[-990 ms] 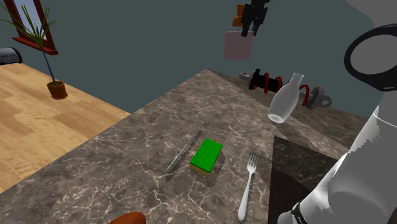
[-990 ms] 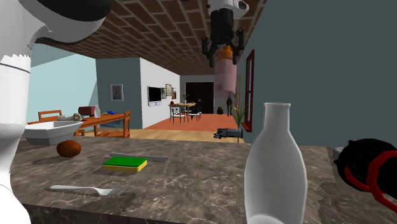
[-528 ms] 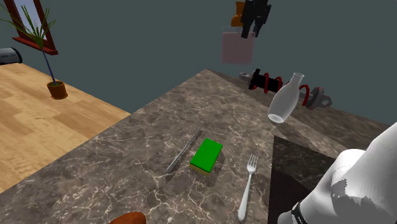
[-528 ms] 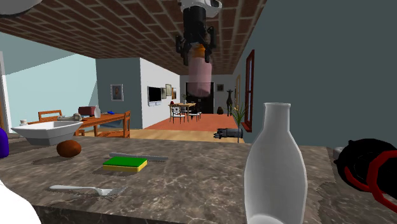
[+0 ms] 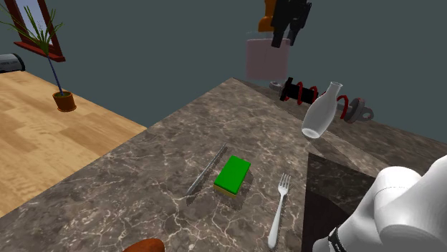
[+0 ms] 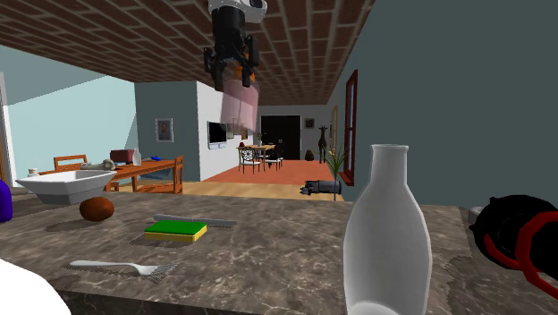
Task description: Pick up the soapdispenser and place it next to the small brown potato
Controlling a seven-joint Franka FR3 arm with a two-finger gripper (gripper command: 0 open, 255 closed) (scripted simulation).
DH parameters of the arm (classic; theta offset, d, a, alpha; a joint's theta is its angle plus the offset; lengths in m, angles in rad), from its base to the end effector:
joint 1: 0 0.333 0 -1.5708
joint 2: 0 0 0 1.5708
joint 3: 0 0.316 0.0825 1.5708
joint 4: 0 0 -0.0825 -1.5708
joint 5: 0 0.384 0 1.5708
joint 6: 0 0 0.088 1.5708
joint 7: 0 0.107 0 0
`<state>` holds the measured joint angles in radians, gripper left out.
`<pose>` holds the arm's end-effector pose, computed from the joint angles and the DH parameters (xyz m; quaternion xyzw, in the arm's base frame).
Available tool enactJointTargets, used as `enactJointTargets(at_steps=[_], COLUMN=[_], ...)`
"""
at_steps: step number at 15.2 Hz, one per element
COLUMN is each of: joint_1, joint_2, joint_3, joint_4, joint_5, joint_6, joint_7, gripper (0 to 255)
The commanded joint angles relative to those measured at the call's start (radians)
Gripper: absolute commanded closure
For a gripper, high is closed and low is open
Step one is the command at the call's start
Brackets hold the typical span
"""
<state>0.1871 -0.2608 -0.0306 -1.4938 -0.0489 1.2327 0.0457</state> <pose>0.4175 0.0565 0.7577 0.9987 0.0478 0.0017 0.0190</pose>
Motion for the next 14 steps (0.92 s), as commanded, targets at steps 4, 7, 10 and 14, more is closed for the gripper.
enactJointTargets(at_steps=[4, 7, 10, 14], joint_1=[0.038, 0.060, 0.080, 0.105], joint_2=[-0.090, -0.122, -0.144, -0.159], joint_3=[0.083, 0.133, 0.186, 0.259], joint_4=[-0.097, -0.122, -0.136, -0.139], joint_5=[0.027, 0.049, 0.074, 0.109], joint_6=[0.002, -0.006, -0.014, -0.023], joint_7=[0.127, 0.202, 0.278, 0.382], gripper=[255, 255, 255, 255])
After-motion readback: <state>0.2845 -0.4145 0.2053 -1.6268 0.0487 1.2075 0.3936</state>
